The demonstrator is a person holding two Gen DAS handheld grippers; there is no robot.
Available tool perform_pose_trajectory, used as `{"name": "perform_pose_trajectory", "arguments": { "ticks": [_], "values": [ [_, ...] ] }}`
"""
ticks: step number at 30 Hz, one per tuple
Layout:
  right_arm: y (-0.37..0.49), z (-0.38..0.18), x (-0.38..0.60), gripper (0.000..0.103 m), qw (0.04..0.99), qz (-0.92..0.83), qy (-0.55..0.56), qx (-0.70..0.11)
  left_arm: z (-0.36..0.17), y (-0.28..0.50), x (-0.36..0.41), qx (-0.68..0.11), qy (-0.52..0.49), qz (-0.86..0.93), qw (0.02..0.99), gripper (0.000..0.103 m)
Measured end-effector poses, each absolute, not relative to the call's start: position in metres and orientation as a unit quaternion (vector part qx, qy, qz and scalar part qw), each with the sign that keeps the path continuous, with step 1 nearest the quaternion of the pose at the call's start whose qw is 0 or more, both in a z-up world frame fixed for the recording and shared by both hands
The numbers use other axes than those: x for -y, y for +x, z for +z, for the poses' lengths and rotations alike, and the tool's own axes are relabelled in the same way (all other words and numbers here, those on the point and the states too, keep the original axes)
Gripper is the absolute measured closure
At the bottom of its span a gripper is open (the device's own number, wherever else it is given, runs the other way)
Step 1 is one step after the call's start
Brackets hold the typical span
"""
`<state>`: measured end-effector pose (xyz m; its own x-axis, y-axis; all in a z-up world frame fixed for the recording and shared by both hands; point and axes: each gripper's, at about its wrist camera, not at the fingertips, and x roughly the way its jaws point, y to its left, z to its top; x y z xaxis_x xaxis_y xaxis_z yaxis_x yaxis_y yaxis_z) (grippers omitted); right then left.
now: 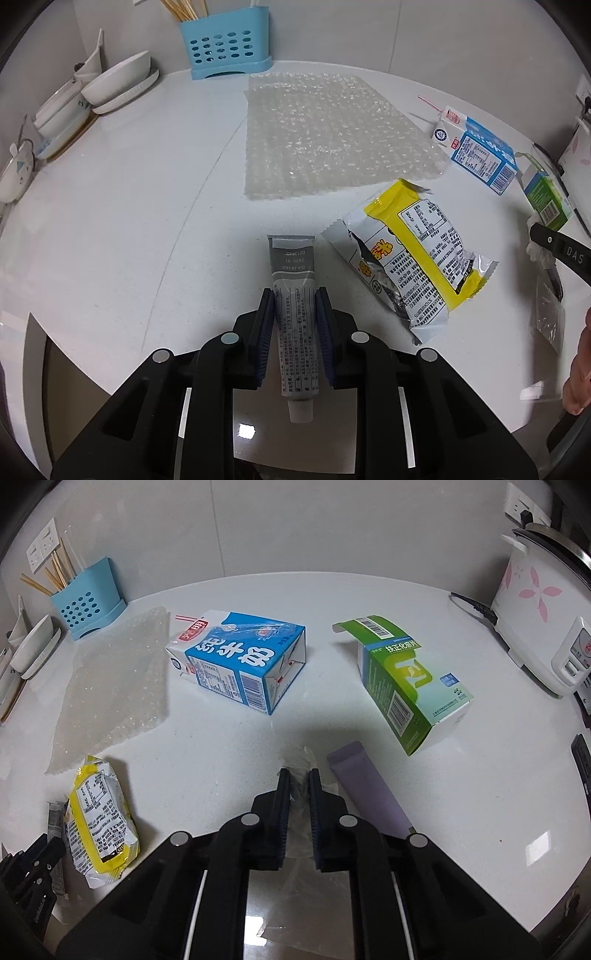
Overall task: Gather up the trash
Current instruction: 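Grasp the grey toothpaste tube with the left tool while the right tool grasps the crumpled white tissue, then carry the tube with the left tool while the right tool carries the tissue over the trash bin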
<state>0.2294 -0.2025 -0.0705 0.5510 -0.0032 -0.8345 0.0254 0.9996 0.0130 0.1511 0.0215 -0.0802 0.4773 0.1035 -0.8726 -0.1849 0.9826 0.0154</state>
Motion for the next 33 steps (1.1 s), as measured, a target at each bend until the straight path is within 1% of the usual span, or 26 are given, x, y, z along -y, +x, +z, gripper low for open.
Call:
{"name": "perform_pose_trajectory", "arguments": {
  "ticks": [13, 20, 26, 33],
  "values": [
    [0.212, -0.054, 0.2, 0.094, 0.891, 0.0, 0.013, -0.454, -0.056, 0.135, -0.023, -0.473, -0.049, 0.065, 0.877, 0.081],
    [0.193, -0.036, 0.199, 0.094, 0.9, 0.011, 0.014, -0.436, -0.035, 0.122, -0.021, -0.456, -0.052, 0.057, 0.886, 0.082],
    [0.172, -0.017, 0.2, 0.094, 0.908, 0.015, 0.012, -0.418, -0.018, 0.108, -0.015, -0.443, -0.054, 0.05, 0.894, 0.085],
    [0.151, -0.003, 0.204, 0.095, 0.915, 0.016, 0.01, -0.404, -0.01, 0.098, -0.012, -0.436, -0.058, 0.044, 0.897, 0.085]
  ]
}}
